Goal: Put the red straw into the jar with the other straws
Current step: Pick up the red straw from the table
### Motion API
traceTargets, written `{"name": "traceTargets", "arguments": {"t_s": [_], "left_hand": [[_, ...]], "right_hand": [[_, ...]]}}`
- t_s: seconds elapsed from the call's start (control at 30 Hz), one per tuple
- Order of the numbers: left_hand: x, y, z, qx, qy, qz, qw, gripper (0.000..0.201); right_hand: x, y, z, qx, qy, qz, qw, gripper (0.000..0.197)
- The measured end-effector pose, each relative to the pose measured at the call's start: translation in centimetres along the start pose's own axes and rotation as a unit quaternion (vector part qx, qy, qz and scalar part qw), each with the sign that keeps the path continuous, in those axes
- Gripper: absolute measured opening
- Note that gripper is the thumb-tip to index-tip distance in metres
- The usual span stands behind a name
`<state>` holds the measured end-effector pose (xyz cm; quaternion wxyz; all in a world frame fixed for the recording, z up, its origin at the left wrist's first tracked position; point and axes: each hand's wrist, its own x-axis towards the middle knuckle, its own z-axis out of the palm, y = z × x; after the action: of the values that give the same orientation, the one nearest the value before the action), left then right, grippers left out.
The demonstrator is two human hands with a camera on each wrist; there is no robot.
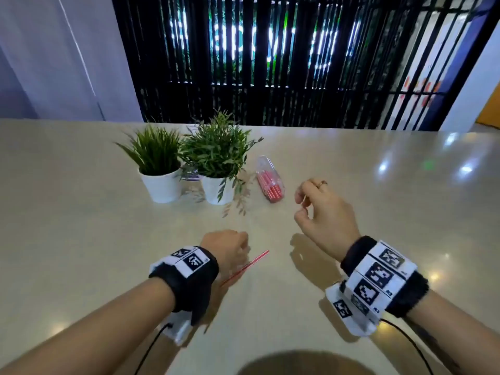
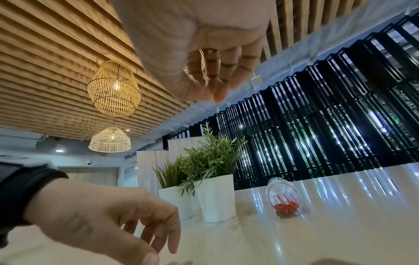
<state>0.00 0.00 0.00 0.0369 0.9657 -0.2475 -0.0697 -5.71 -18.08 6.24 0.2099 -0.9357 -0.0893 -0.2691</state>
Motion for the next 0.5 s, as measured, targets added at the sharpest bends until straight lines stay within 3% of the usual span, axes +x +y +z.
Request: {"name": "traceTargets", "arguments": {"t_s": [0.17, 0.27, 0.37, 0.5], "left_hand": [[1.0, 0.7, 0.6, 0.007, -0.057, -0.002, 0.998, 0.030], [1.3, 0.4, 1.2, -0.009, -0.053, 0.006, 0.999, 0.024], [1.5, 0.2, 1.4, -0.066, -0.047, -0.003, 0.997, 0.016], [1.9, 0.0, 1.7, -0.117, -0.087, -0.014, 0.989, 0.008]], "right_hand": [[-1.2, 1.3, 0.4, -0.002, 0.000, 0.030, 1.000, 0.016], [-1.4, 1.7, 0.5, 0.003, 0.001, 0.031, 1.000, 0.016], [-1.4, 2.1, 0.8, 0.002, 0.001, 0.030, 1.000, 0.016], [-1.1, 2.7, 1.2, -0.001, -0.010, 0.032, 0.999, 0.015]]}}
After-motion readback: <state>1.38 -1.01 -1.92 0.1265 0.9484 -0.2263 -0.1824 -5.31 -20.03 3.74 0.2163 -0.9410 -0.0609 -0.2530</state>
